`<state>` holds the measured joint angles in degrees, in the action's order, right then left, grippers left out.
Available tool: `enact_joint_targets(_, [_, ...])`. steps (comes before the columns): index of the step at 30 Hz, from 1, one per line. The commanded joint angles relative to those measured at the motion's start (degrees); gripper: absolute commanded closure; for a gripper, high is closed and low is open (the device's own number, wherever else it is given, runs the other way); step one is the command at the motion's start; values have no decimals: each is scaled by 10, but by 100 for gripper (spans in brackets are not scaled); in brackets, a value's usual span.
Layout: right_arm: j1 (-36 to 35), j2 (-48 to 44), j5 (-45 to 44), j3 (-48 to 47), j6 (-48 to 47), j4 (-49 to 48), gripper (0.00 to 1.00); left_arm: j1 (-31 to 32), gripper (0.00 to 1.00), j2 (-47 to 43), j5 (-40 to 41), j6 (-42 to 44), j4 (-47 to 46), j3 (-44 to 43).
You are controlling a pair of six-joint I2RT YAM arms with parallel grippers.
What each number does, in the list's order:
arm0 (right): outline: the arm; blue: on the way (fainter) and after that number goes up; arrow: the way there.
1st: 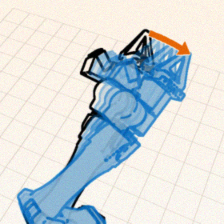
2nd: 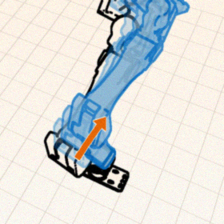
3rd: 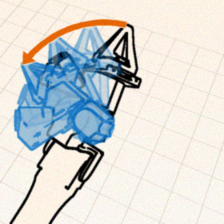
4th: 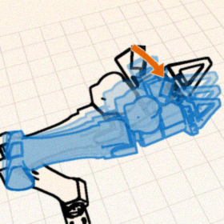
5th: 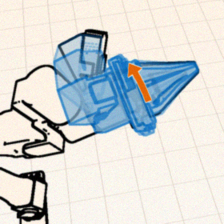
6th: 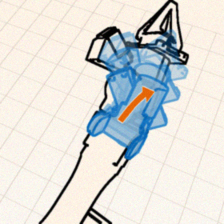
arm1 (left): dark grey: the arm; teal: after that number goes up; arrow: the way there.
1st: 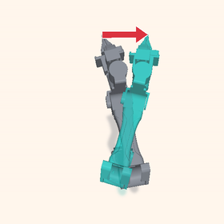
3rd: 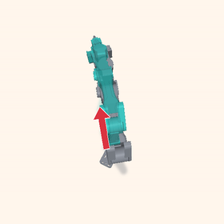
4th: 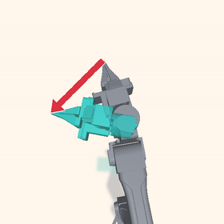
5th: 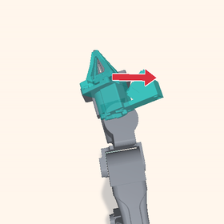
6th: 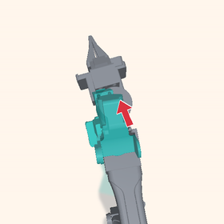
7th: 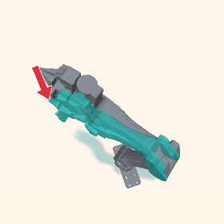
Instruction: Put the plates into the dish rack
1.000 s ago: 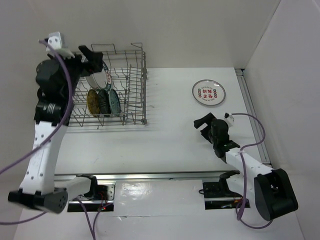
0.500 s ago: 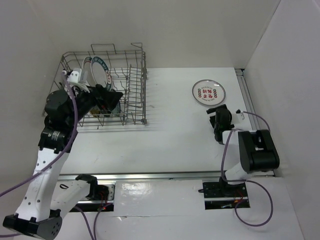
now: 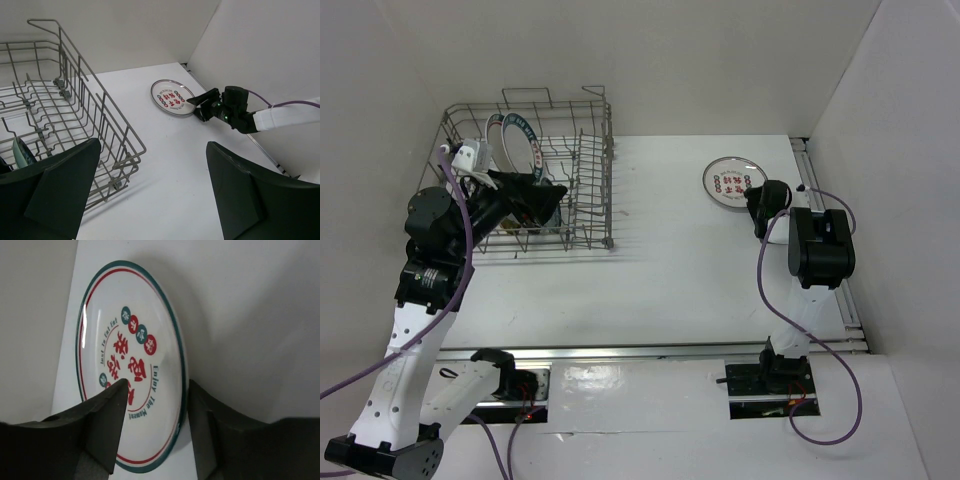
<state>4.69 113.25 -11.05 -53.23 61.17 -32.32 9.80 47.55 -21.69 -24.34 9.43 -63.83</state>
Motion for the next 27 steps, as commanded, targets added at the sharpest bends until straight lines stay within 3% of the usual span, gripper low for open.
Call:
enact_joint_targets(1, [8, 37, 22, 12, -20, 111, 44, 2, 0, -5, 7, -7, -23, -2])
enact_joint_targets(2, [8, 37, 22, 12, -14, 116, 65, 2, 0, -5, 7, -7, -23, -2])
enact_joint_targets(3, [13, 32, 22, 12, -14, 121, 75, 2, 0, -5, 7, -7, -23, -2])
enact_joint_targets(5, [13, 32, 30, 12, -14, 127, 83, 2, 0, -5, 12, -7, -23, -2])
enact_joint_targets(6, [13, 32, 37, 5, -14, 134, 100, 2, 0, -5, 12, -7, -23, -2])
enact_joint_targets(10, [18, 21, 62, -3, -20, 146, 100, 2, 0, -5, 18, -7, -23, -2])
enact_joint_targets(17, [0, -82, 120, 63, -20, 32, 100, 2, 0, 18, -8, -13, -23, -2])
enact_joint_targets(21, [-46, -196, 139, 152, -62, -195, 100, 2, 0, 30, -13, -13, -35, 5])
enact_joint_targets(27, [-85, -282, 292, 175, -112, -366, 100, 2, 0, 47, -33, -13, -41, 10])
